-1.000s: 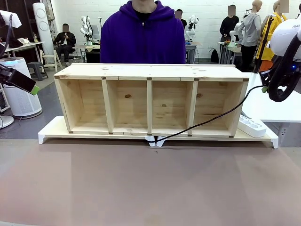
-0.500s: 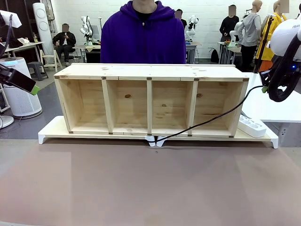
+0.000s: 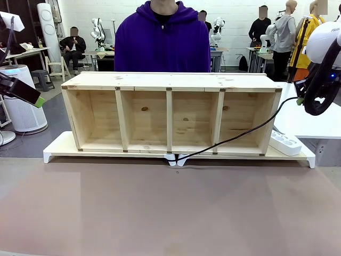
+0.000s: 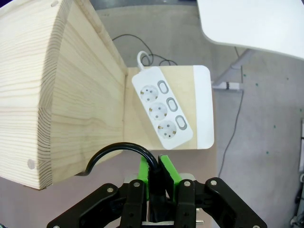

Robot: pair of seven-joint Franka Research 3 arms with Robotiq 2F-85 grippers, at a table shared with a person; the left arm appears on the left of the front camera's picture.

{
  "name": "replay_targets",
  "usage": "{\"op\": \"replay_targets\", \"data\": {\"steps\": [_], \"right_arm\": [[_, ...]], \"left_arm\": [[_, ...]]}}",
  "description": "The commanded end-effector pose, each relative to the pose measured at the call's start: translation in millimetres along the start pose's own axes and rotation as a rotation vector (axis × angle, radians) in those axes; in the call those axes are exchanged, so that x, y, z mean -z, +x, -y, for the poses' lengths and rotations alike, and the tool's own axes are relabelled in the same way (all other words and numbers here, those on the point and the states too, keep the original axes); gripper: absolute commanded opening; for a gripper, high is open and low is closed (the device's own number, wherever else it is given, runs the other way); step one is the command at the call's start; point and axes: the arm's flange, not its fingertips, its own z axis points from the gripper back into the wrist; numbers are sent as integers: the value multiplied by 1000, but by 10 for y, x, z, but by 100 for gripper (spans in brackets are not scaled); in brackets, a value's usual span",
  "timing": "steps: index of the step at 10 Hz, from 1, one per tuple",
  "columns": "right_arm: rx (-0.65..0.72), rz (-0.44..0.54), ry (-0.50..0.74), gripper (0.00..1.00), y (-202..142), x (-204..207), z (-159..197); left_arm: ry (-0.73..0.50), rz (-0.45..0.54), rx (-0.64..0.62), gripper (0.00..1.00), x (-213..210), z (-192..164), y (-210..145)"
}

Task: Perform cable management.
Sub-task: Release the Power Cable when the human grasps it.

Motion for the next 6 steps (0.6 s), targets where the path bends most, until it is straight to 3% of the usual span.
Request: {"op": "replay_targets", "data": {"steps": [1, 6], "right_arm": [[0, 8, -1, 15, 4, -5, 3], [0, 8, -1, 15, 4, -5, 3]], "left_arm": [[5, 12, 16, 100, 11, -17, 10], [5, 12, 16, 100, 11, -17, 10]]}}
